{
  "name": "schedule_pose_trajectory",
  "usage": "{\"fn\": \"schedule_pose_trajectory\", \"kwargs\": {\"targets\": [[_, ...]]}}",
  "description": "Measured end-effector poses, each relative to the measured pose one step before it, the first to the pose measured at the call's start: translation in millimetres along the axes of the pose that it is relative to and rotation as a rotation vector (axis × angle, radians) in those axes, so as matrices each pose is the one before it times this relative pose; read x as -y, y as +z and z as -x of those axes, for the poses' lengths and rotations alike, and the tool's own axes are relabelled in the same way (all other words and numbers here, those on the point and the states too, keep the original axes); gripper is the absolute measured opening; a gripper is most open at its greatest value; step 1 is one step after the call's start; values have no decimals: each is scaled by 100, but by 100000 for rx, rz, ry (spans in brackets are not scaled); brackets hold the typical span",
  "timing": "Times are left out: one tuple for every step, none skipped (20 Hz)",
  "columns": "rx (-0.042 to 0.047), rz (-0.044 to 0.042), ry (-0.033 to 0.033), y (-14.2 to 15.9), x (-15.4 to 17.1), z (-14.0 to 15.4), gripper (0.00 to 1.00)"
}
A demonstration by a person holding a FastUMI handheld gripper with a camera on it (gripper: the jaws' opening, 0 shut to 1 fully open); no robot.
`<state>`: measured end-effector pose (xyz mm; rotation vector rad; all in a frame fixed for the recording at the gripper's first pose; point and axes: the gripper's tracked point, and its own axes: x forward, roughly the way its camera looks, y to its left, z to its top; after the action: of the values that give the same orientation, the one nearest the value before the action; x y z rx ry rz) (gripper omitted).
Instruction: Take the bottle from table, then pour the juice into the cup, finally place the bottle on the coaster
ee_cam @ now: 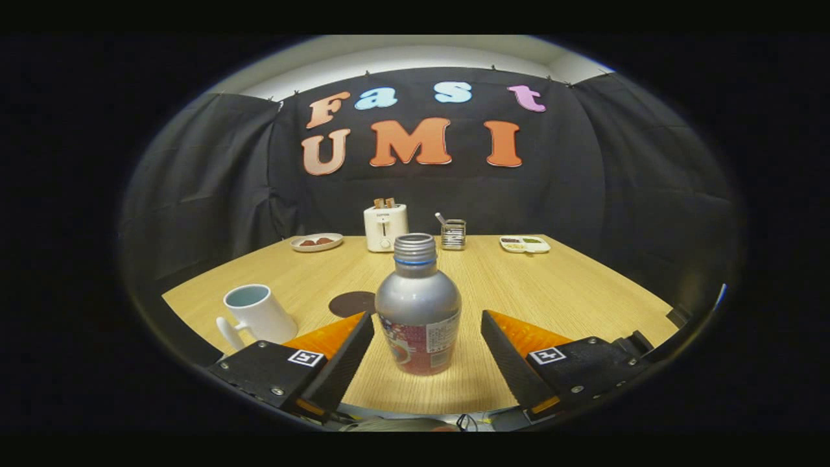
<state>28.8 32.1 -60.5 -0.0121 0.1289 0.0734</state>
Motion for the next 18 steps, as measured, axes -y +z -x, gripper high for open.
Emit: {"fn": "schedule_pose_trajectory", "kwargs": {"targets": [[-742,40,-73,-286,32,-217,99],[-806,-110,-62,-338,8,-150,99],[-795,-113,54,-300,-33,-221,99],[-740,-74,-5,-351,63,-174,99],[-944,-118,-93,-349,53,-180,99],[-861,-172,-49,-367,-14,-196,99],[-891,-266,-70,-239,29,-187,99],[-929,-287,57,-445,-13,-181,99],[-726,-203,166,-254,-68,-85,99],[-730,-186,211,-224,-72,-96,99],[-999,63,1196,-313,-222,-23,99],[-429,387,993,-217,-263,-131,99],[26,700,-339,-42,23,-128,94],[-142,782,205,-104,-83,-77,89],[-568,979,88,-153,-88,-208,83],[339,1022,-363,55,9,81,80],[-75,574,92,11,-70,17,79],[160,207,-189,24,12,-8,79]]}}
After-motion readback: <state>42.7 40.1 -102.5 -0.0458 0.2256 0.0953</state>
